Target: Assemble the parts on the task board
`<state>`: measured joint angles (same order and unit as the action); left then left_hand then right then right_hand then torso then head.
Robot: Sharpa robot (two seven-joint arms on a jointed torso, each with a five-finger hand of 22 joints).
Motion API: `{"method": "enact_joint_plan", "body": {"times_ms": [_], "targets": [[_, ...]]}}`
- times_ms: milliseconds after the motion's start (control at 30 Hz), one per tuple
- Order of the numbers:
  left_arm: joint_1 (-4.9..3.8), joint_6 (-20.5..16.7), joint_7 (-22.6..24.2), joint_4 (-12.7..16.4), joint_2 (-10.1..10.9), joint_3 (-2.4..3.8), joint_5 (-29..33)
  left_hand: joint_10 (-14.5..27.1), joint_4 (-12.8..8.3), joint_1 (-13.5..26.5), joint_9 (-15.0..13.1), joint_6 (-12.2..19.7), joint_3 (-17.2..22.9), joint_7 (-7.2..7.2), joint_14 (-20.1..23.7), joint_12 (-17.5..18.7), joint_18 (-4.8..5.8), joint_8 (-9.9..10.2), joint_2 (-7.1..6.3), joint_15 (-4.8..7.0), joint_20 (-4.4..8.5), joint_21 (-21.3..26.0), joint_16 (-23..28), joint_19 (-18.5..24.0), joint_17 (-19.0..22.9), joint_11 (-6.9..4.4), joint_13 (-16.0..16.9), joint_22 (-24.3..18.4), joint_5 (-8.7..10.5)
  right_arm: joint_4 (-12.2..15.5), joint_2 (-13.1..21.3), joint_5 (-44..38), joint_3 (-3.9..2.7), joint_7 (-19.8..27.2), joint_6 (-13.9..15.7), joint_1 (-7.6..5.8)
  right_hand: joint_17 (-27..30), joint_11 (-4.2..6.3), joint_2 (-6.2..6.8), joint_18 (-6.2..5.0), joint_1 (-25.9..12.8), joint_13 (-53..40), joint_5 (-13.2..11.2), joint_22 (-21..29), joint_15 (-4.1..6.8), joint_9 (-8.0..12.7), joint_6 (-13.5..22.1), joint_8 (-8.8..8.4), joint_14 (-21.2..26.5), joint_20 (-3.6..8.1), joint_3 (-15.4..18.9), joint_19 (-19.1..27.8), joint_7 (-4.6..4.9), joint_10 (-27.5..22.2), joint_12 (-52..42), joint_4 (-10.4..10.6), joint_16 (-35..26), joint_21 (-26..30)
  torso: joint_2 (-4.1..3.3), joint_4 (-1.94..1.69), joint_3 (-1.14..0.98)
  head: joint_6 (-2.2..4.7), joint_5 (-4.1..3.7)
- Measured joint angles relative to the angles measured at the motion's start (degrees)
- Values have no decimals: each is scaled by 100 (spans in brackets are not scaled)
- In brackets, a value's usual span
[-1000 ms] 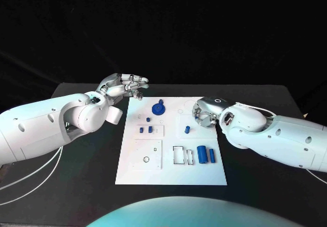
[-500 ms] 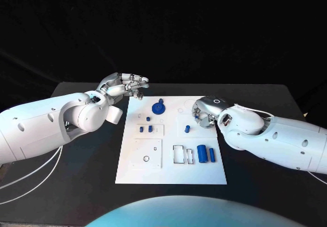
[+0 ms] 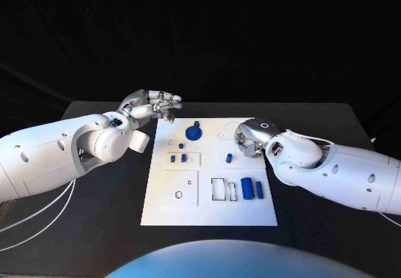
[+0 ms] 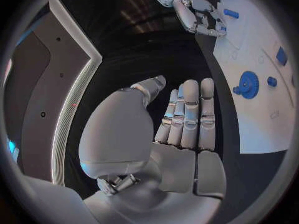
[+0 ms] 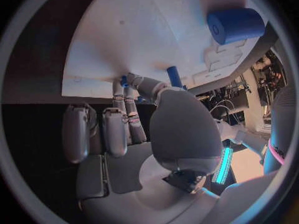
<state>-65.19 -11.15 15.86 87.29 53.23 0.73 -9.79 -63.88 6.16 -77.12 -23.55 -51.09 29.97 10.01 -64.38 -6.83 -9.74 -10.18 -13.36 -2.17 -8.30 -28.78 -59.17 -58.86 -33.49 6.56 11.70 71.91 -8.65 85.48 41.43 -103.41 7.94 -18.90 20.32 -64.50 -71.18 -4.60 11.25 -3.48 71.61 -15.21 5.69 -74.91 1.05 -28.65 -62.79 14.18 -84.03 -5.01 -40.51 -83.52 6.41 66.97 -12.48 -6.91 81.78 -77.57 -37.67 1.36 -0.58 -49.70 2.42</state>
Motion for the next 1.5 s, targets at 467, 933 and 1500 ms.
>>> {"method": "enact_joint_plan", "body": {"times_ms": [467,933,1500], "targets": [[1,0,-13,-12,-7,0,-37,0,-24,0,-6,21,24,21,0,-26,1,-21,0,0,0,0,0,0,5,0,0,-5,0,180,123,-25,19,-65,242,34,1,-41,-61,0,60,-81,17,1,0,-29,-30,23,0,19,-29,-19,11,42,0,-30,0,-81,4,-1,-1,17,-9],[1,0,-25,-48,-13,0,-45,0,-24,0,-11,20,24,21,0,-26,1,-21,0,0,0,0,0,0,11,0,0,-12,0,555,409,87,-56,-52,351,-151,2,-44,-67,0,66,-83,5,-3,-1,-30,-30,23,0,19,-28,-19,11,45,0,-29,0,-108,3,1,-1,31,-3],[1,1,-28,-97,-101,0,-46,0,-24,0,-10,20,24,21,0,-26,1,-43,0,0,0,0,0,0,10,0,0,-11,0,1605,241,385,-115,33,497,-150,7,-44,-67,-1,66,-79,30,-2,-1,-34,-30,22,0,19,-27,-18,10,44,14,-28,0,-108,9,-1,1,36,174]]}}
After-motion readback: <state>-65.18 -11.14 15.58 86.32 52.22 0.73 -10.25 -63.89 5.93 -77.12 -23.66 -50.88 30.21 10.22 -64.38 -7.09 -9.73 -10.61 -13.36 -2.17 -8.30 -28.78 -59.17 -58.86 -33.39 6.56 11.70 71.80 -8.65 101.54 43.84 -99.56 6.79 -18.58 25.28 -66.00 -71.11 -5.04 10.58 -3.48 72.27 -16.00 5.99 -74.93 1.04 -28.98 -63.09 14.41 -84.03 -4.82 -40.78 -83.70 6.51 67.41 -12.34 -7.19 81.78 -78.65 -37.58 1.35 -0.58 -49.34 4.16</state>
